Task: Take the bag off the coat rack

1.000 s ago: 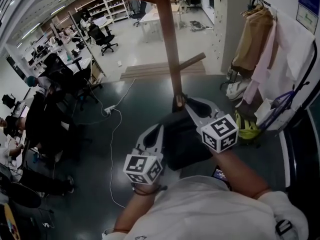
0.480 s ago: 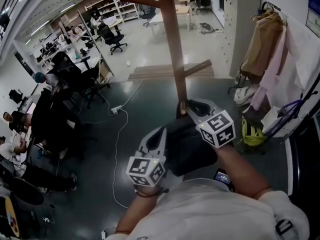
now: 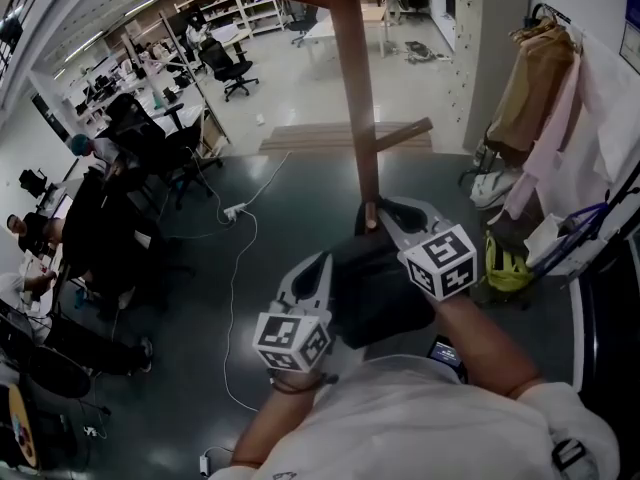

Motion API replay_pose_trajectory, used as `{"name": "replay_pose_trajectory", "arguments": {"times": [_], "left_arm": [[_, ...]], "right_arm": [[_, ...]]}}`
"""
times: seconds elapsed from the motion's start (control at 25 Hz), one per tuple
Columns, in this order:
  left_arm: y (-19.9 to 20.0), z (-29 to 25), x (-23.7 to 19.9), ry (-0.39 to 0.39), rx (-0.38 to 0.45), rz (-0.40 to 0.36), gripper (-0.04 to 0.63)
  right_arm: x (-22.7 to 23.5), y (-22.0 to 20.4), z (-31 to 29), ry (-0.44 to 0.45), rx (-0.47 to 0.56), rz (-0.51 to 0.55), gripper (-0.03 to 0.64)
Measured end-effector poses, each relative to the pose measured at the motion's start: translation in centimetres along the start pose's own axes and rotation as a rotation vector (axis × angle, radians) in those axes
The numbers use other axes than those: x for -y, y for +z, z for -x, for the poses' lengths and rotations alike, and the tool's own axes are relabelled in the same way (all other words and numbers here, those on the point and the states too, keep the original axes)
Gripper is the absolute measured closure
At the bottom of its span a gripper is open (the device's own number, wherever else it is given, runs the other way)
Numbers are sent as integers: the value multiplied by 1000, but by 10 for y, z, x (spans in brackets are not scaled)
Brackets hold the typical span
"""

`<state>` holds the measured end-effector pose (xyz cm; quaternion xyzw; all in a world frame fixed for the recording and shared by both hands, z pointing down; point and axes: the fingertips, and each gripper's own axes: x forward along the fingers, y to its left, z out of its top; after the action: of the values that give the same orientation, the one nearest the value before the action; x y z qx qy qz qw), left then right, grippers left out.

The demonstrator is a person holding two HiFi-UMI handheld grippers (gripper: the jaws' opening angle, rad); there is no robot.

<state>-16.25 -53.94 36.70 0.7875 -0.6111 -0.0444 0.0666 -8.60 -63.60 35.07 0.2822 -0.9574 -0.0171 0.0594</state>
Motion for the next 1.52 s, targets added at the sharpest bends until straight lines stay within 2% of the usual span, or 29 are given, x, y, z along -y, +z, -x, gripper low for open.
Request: {"name": "replay_pose_trajectory", "arguments": {"times": [0.88,1.32,1.52], "left_arm": [[8,59,7,-74,27,5,589],[11,117,5,-133,36,-34,589],[1,146,5,-179,14,-11,589]], "right_arm": [[-57,43,61,-80,110,-19,592],[-112,31,84,-139,119,-55,592],[-144,20,101,-173,125,-74,592]]}}
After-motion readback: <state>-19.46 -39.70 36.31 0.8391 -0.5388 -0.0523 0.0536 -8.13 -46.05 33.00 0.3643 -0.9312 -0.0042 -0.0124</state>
